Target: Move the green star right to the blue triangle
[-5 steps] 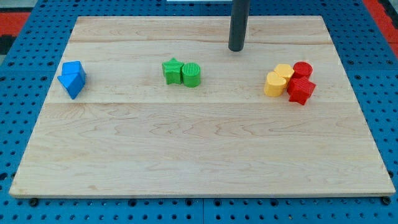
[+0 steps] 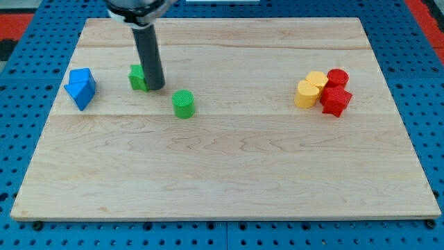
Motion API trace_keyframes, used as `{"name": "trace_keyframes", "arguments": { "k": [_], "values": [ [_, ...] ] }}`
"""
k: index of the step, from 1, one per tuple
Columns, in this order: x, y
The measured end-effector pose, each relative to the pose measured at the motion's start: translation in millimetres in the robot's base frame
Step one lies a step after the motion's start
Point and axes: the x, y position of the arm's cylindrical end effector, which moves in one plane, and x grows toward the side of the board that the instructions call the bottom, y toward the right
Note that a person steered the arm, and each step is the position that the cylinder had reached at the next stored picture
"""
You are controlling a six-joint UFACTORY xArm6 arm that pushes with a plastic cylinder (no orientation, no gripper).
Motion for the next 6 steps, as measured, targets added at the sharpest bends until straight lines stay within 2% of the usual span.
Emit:
{"name": "trace_keyframes", "arguments": {
  "k": [2,3,4,5,6],
  "values": [
    [-19.8,-23.4],
    [-58.8,-16.2],
    [-25.8,-68.1],
    [-3.6,-70.8],
    [-22.8,43.7]
  ]
}}
